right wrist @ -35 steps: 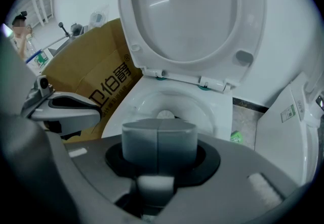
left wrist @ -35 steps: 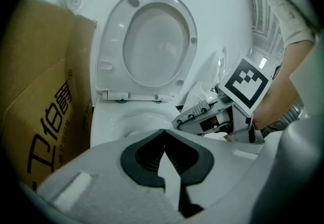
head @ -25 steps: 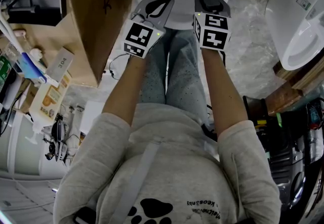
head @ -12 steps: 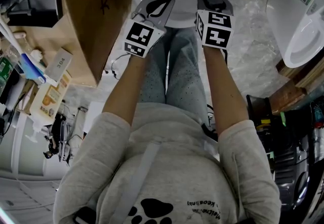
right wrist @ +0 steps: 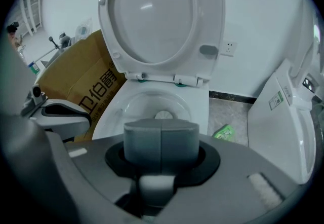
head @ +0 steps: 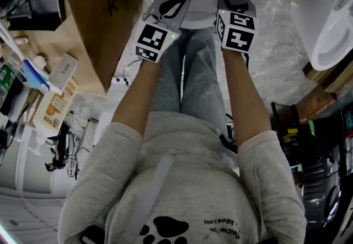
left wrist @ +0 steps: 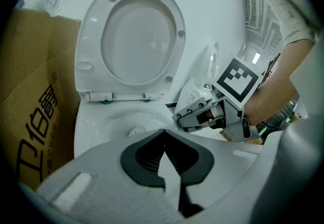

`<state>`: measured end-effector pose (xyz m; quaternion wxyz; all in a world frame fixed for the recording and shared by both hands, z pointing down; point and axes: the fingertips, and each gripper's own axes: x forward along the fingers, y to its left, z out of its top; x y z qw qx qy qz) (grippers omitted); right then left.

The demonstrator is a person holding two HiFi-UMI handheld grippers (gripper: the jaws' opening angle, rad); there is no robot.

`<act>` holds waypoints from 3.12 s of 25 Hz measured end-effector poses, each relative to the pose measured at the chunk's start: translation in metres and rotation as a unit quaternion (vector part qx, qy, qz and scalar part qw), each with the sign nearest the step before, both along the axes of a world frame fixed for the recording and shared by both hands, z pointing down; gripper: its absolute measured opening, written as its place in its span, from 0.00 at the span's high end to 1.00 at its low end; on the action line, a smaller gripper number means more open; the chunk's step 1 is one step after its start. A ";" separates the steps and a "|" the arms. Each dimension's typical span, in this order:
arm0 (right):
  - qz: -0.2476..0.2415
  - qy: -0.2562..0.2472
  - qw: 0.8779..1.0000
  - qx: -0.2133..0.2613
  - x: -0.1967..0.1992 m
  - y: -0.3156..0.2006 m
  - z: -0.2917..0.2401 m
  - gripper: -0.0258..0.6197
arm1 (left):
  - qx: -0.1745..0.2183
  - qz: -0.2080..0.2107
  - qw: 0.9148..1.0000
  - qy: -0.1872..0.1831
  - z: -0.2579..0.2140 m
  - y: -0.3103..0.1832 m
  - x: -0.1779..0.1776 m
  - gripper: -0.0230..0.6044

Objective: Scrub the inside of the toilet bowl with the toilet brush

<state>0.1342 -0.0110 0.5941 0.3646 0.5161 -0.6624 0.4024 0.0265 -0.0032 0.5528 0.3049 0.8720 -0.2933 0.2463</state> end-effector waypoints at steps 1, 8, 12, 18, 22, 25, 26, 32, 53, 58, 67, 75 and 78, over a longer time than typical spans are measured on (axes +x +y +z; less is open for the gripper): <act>0.002 0.001 1.000 0.000 0.001 0.001 0.000 0.73 | 0.000 0.000 1.000 0.000 0.000 0.001 0.000 0.97; 0.011 0.007 1.000 -0.001 0.005 0.008 0.001 0.73 | 0.003 0.000 1.000 0.001 -0.001 0.005 -0.004 0.97; 0.018 0.011 1.000 -0.002 0.008 0.014 0.000 0.73 | 0.003 0.000 1.000 0.002 -0.003 0.009 -0.007 0.97; 0.032 0.015 0.999 -0.001 0.013 0.022 -0.001 0.73 | 0.003 0.002 1.000 0.003 -0.003 0.016 -0.008 0.97; 0.039 0.017 0.999 -0.003 0.016 0.031 -0.002 0.73 | 0.004 0.005 1.000 0.003 -0.004 0.020 -0.010 0.97; 0.041 0.019 0.999 -0.007 0.018 0.040 -0.002 0.73 | 0.006 0.007 1.000 0.004 -0.005 0.023 -0.010 0.97; 0.042 0.020 0.999 -0.009 0.018 0.044 -0.001 0.73 | 0.007 0.007 1.000 0.004 -0.006 0.024 -0.010 0.97; 0.044 0.023 0.999 -0.023 0.016 0.066 0.002 0.73 | 0.009 0.009 1.000 0.005 -0.008 0.029 -0.012 0.97; 0.024 0.014 0.998 -0.057 -0.012 0.113 0.011 0.73 | 0.008 0.001 1.000 0.004 -0.009 0.046 -0.026 0.97; 0.009 0.009 0.998 -0.064 -0.026 0.117 0.011 0.73 | 0.008 -0.001 1.000 0.004 -0.012 0.050 -0.027 0.97; 0.000 -0.008 0.998 -0.067 -0.049 0.111 0.003 0.73 | 0.011 0.001 1.000 0.002 -0.020 0.056 -0.025 0.97; -0.018 -0.011 0.999 -0.047 -0.053 0.098 -0.036 0.73 | 0.018 0.009 1.000 0.004 -0.051 0.060 -0.020 0.97; -0.020 -0.004 0.999 -0.035 -0.045 0.093 -0.062 0.73 | 0.027 0.007 1.000 0.006 -0.072 0.055 -0.017 0.97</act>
